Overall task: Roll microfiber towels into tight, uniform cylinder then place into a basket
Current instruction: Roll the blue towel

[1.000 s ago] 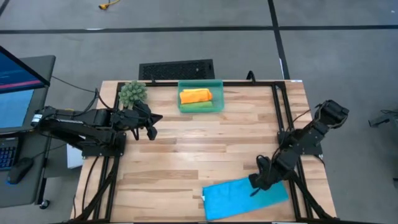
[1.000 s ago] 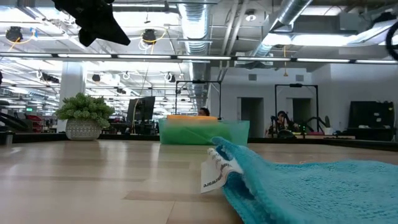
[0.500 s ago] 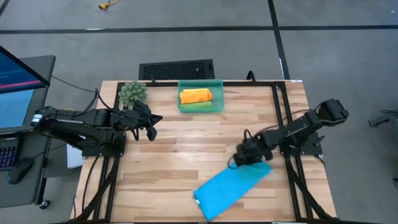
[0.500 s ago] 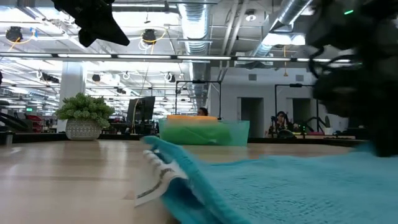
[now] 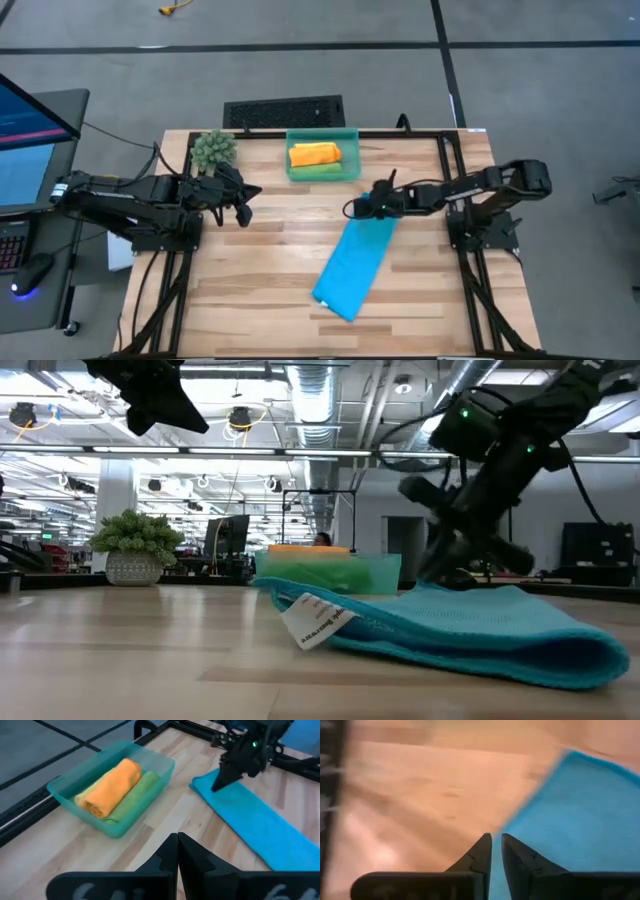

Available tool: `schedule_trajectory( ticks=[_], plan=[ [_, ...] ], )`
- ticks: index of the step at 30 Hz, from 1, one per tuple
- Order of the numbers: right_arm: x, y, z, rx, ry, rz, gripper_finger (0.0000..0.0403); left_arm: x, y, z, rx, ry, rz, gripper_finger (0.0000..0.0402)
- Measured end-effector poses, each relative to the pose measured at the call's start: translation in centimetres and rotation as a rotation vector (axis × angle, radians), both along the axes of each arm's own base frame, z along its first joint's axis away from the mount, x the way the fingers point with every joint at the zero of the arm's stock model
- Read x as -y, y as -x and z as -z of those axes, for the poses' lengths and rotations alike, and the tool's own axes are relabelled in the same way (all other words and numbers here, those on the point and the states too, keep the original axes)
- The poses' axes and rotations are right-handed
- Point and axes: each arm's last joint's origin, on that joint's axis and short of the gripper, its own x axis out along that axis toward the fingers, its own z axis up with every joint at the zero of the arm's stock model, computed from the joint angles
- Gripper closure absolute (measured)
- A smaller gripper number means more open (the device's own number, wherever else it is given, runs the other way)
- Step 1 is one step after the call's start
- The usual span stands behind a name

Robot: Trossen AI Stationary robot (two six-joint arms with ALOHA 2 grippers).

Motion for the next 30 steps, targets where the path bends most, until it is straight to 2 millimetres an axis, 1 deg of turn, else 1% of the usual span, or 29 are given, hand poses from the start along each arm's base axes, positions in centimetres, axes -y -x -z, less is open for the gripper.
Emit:
schedule_trajectory(
  ticks=[4, 6, 10, 13, 16, 20, 24, 27, 30],
  plan=[
    [-0.4, -0.3, -1.8, 0.074, 0.025, -0.074, 0.0338, 0.1, -0.5, 0.3, -0.03, 0.001, 0.042, 0.0401],
    [-0.9, 0.0, -2.6, 0.086, 0.036, -0.091, 0.0339, 0.2, -1.2, 0.4, -0.013, 0.005, 0.051, 0.0401],
    [-2.3, 0.7, -4.8, 0.145, 0.082, -0.109, 0.0339, 0.4, -3.5, 0.6, 0.036, -0.033, 0.094, 0.0401],
    [-3.2, 1.4, -6.1, 0.195, 0.112, -0.117, 0.0339, 0.6, -5.4, 1.0, 0.064, -0.071, 0.158, 0.0401],
    [-4.2, 1.9, -7.4, 0.26, 0.117, -0.148, 0.0339, 0.8, -7.2, 1.6, 0.1, -0.081, 0.182, 0.0401],
    [-5.8, 2.7, -8.4, 0.309, 0.111, -0.206, 0.0339, 1.0, -9.7, 2.5, 0.165, -0.086, 0.238, 0.0401],
    [-7.3, 3.3, -9.0, 0.353, 0.13, -0.192, 0.0342, 1.3, -12.2, 3.7, 0.257, -0.086, 0.335, 0.0401],
    [-8.3, 3.7, -9.1, 0.368, 0.15, -0.163, 0.0346, 1.0, -14.0, 5.3, 0.284, -0.049, 0.399, 0.0401],
    [-9.0, 3.9, -9.2, 0.382, 0.164, -0.145, 0.035, 0.7, -16.1, 6.8, 0.256, 0.028, 0.438, 0.0401]
  ],
)
